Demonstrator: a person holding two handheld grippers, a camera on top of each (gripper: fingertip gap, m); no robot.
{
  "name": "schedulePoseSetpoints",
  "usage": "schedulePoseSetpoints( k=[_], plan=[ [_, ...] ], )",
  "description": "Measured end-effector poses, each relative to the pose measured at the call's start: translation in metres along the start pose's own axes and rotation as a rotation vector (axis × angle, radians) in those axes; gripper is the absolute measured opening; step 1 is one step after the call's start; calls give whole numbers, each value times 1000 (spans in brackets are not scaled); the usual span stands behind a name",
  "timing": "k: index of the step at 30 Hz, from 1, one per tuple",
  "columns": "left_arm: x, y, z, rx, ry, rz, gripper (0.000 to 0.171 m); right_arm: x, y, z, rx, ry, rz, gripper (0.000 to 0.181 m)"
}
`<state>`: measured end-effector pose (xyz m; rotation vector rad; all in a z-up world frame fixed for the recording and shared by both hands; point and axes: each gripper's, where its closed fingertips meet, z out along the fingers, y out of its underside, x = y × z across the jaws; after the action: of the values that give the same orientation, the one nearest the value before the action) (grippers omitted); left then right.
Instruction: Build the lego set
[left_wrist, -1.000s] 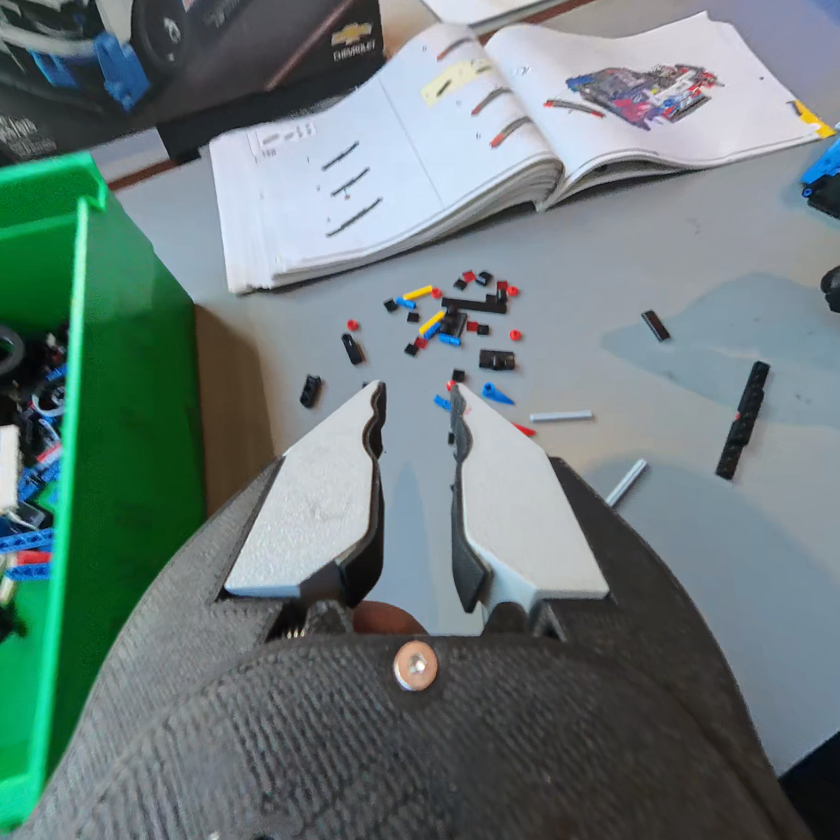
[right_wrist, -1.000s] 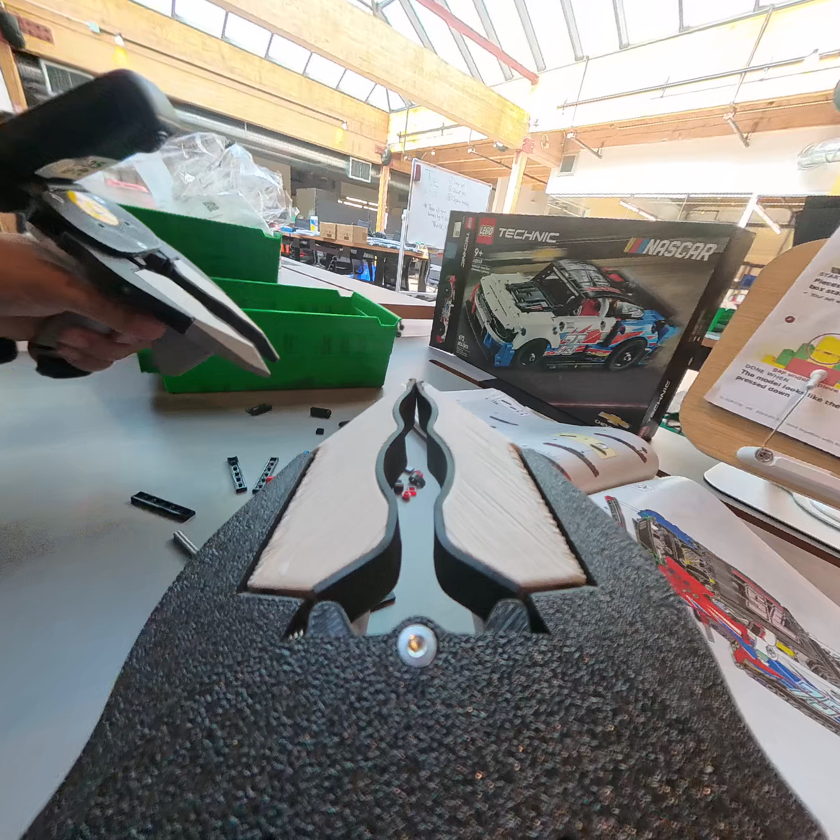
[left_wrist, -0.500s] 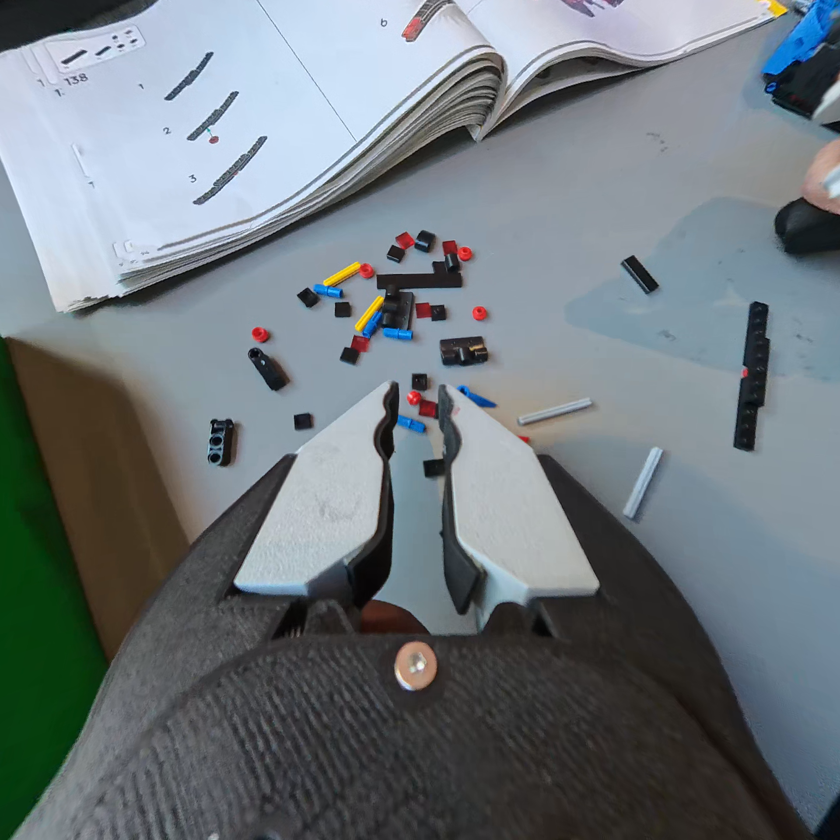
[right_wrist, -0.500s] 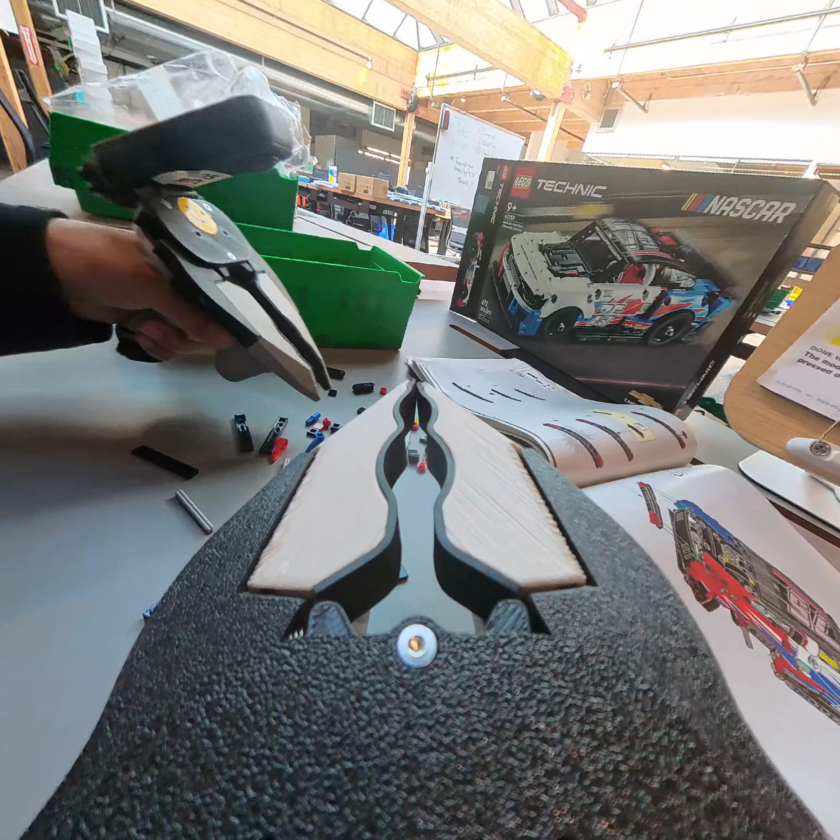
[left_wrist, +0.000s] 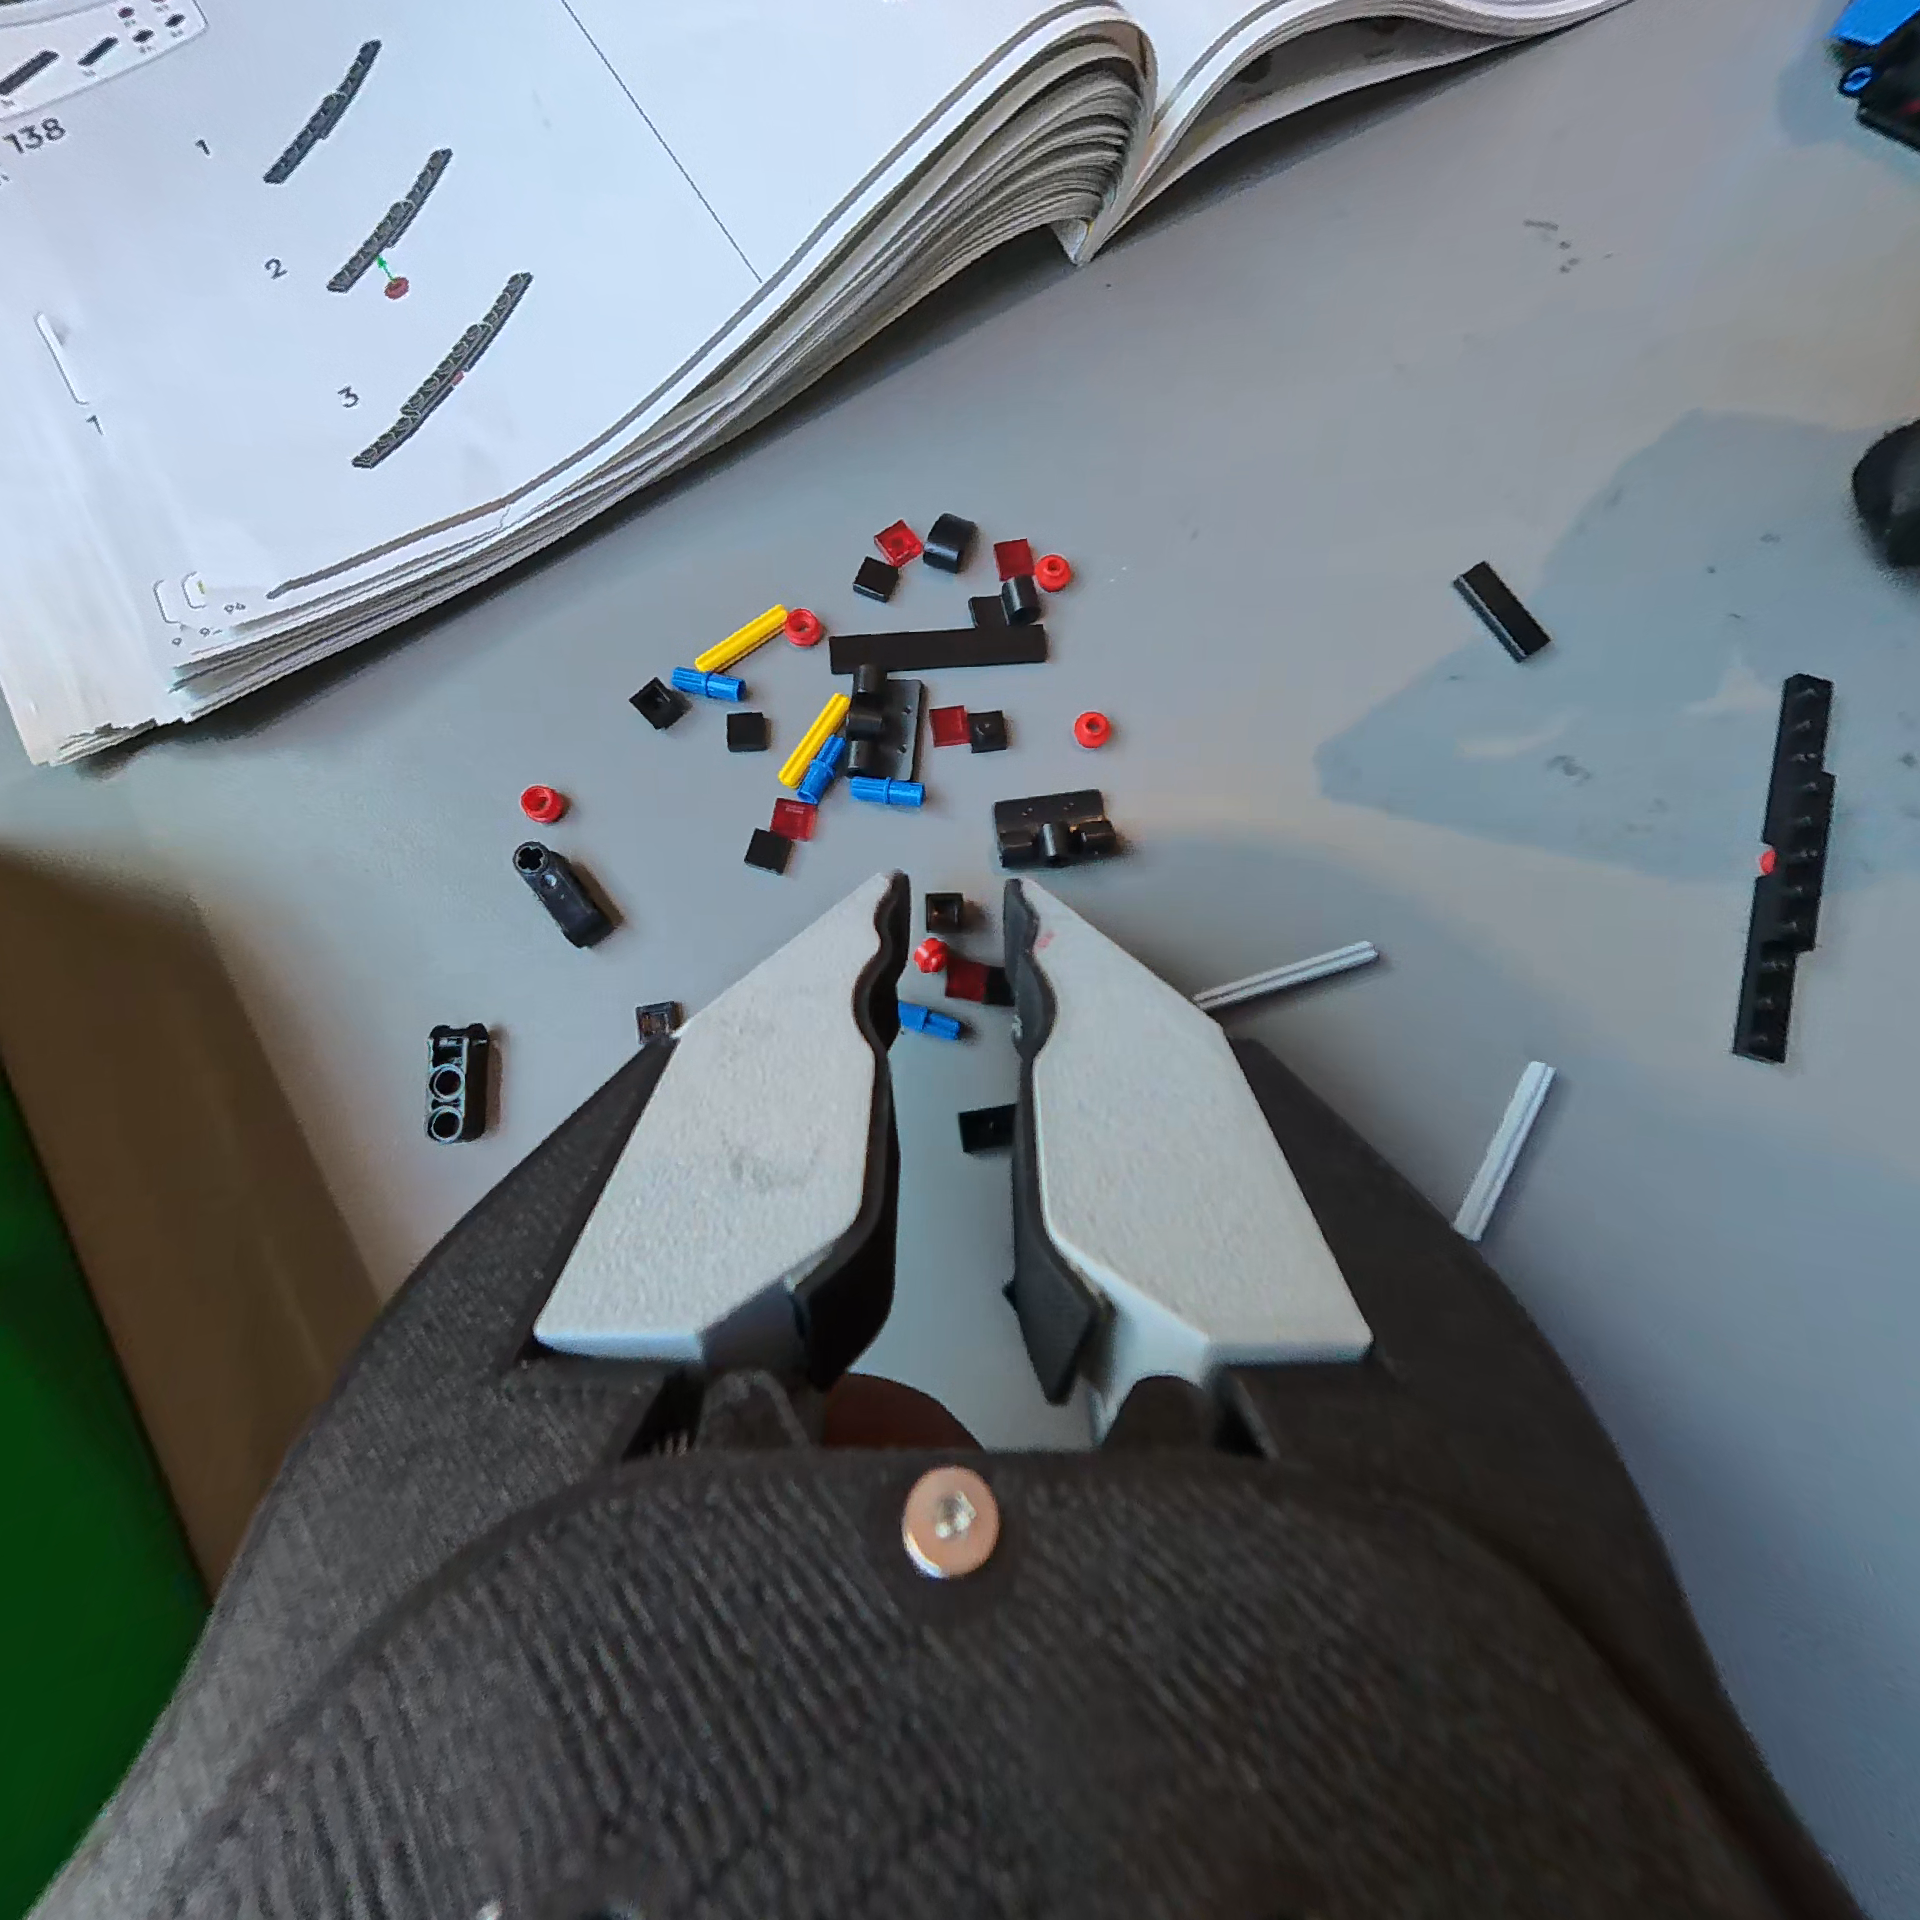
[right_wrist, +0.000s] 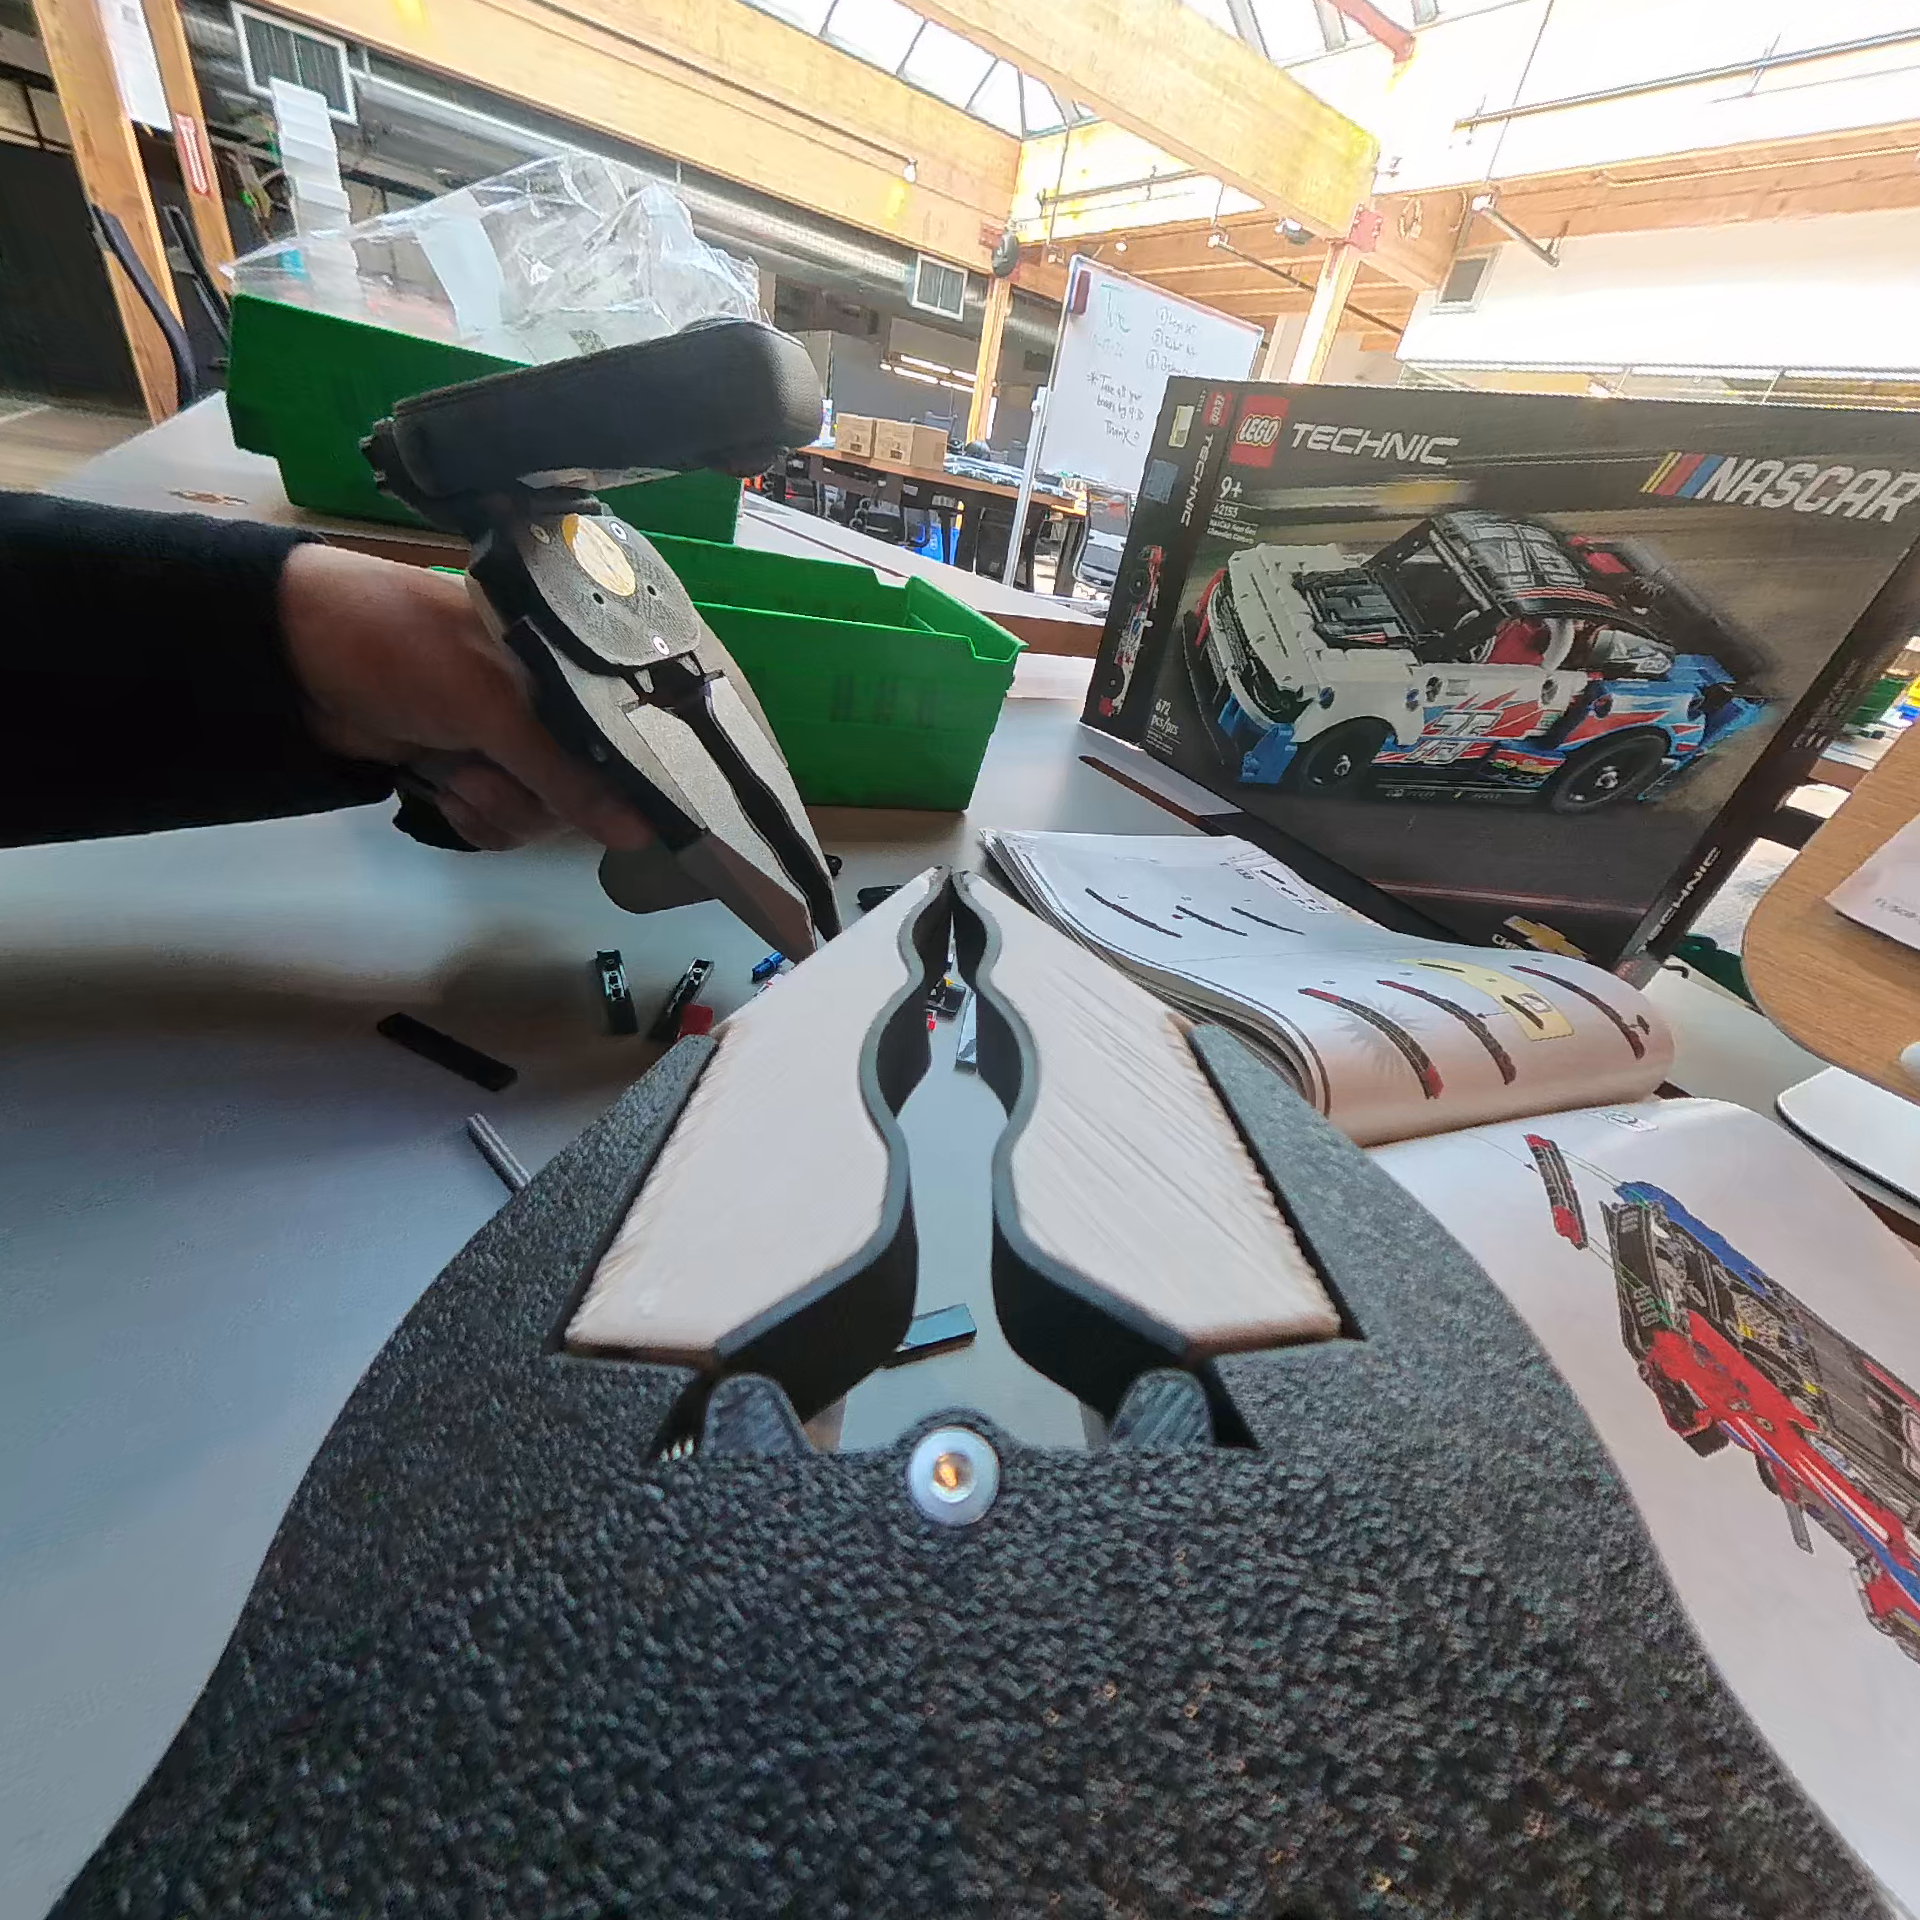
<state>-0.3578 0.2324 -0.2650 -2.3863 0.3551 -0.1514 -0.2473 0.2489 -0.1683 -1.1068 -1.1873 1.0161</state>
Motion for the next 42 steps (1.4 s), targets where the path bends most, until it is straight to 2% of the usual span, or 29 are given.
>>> schedulePoseSetpoints(
  k=[42],
  plan=[
    [-15,6,-3,9,-21,-37,15,15,-4,-4,35,70,10,0]
  ],
)
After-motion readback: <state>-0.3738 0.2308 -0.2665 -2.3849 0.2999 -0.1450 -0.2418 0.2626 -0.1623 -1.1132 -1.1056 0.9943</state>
